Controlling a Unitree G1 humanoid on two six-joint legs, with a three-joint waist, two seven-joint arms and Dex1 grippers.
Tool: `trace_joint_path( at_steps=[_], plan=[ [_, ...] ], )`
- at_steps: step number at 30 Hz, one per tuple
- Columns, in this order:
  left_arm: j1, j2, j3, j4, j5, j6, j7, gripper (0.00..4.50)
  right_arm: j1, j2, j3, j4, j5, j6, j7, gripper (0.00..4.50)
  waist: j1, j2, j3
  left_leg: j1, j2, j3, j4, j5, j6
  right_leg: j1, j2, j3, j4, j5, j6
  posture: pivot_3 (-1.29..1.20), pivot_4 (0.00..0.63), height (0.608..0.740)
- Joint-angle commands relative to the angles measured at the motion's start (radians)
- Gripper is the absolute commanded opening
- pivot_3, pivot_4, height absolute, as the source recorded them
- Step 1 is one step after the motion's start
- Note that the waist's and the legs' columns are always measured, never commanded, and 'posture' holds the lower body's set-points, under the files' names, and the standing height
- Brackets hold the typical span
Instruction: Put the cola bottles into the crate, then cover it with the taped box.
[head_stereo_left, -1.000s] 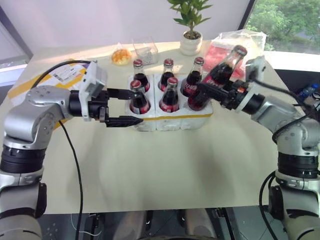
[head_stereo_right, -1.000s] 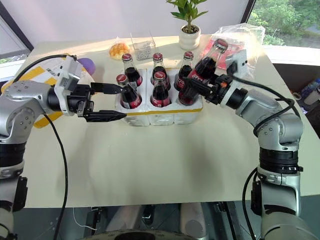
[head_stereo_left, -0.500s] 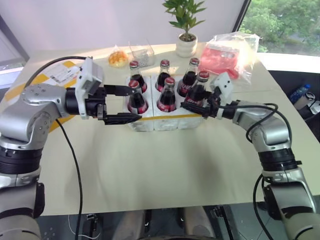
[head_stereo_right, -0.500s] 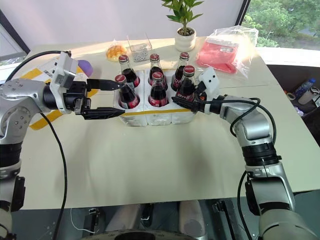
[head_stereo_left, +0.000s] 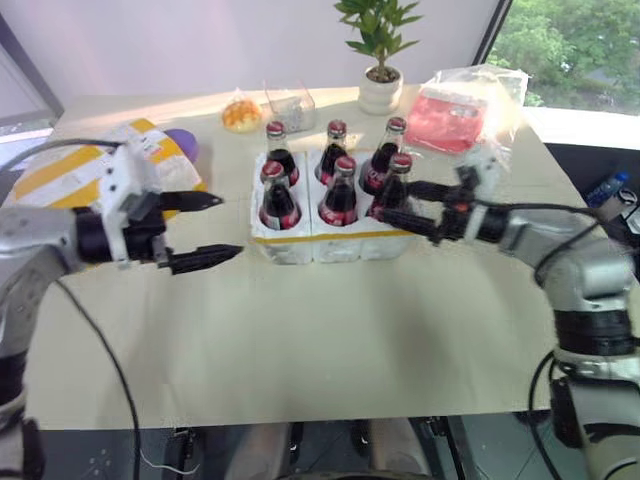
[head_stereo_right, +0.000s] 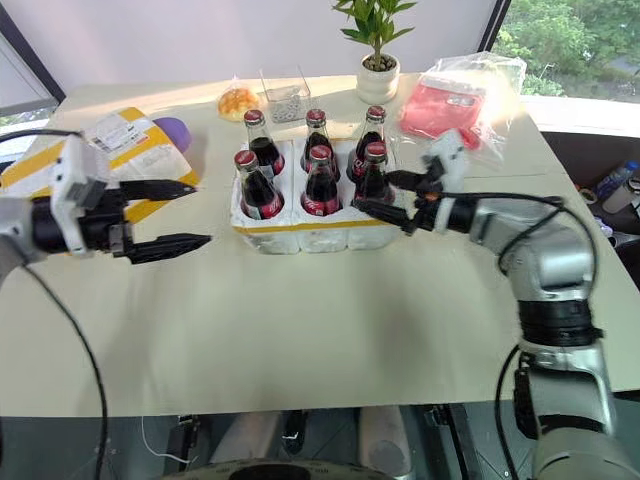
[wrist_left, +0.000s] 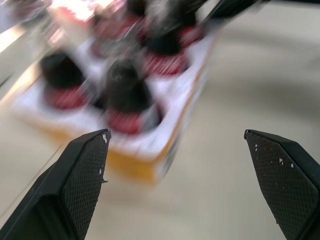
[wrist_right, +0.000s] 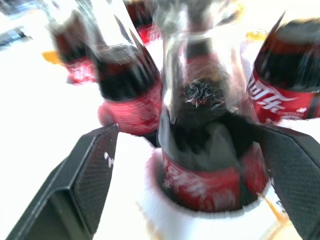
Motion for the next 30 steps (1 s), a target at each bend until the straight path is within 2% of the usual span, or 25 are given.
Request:
trace_joint_path(
  at_steps=[1,4,8,12,15,19,23,30],
  plan=[
    [0.121,0.024,0.196,-0.075,0.081,-0.002,0.095,4.5,-0.045,-0.079,-0.182,-0.081,0.192,0.109,0.022,4.42,0.001,0.0,0.0,0.0,0.0,0.0,0.0,0.0,0.0,0.0,-0.001,0.0,0.0,0.0,0.0,0.0,0.15,0.74],
    [0.257,0.031,0.309,-0.058,0.207,-0.045,0.162,4.5,-0.047,-0.16,-0.247,-0.072,0.255,0.153,0.054,4.42,0.0,0.0,0.0,0.0,0.0,0.0,-0.001,0.0,0.0,0.001,-0.002,0.0,-0.002,0.0,0.0,0.0,0.15,0.74],
    [0.388,0.059,0.349,0.097,0.452,-0.194,0.293,4.5,-0.003,-0.242,-0.249,-0.081,0.219,0.077,0.135,4.42,0.001,0.0,0.0,0.001,0.001,0.001,-0.001,0.0,0.0,0.002,-0.003,-0.001,-0.003,0.0,-0.001,0.0,0.15,0.74],
    [0.47,0.109,0.275,0.296,0.67,-0.38,0.421,4.5,-0.023,-0.255,-0.241,-0.072,0.224,0.043,0.149,4.42,0.0,0.0,0.0,0.0,0.001,0.002,-0.001,-0.001,0.0,0.002,-0.004,-0.001,-0.005,-0.001,-0.003,0.0,0.15,0.74],
    [0.476,0.124,0.217,0.41,0.74,-0.486,0.47,4.5,-0.034,-0.264,-0.243,-0.071,0.237,0.035,0.162,4.42,0.002,0.0,0.0,0.0,0.001,0.002,-0.002,-0.001,0.001,0.002,-0.004,-0.001,-0.005,-0.001,-0.002,0.0,0.15,0.74],
    [0.353,0.126,0.083,0.623,0.806,-0.603,0.553,4.5,-0.049,-0.282,-0.24,-0.063,0.239,0.031,0.176,4.42,0.018,0.0,0.0,0.0,0.001,0.002,-0.002,-0.002,-0.001,0.0,-0.004,-0.002,-0.005,0.0,0.0,0.0,0.15,0.74],
    [0.133,0.123,-0.113,0.929,0.935,-0.783,0.697,4.5,-0.074,-0.301,-0.245,-0.044,0.247,0.037,0.176,4.42,0.026,0.0,-0.001,0.0,0.0,0.002,-0.001,-0.002,-0.001,0.0,-0.005,-0.003,-0.005,0.001,0.0,0.0,0.15,0.74],
    [-0.147,0.063,-0.288,1.294,1.014,-0.979,0.851,4.5,-0.075,-0.322,-0.271,-0.083,0.294,0.063,0.155,4.42,0.022,-0.001,-0.001,-0.001,0.0,0.003,-0.001,-0.002,0.002,-0.001,-0.005,-0.003,-0.004,0.001,0.0,0.0,0.15,0.74]
  ],
)
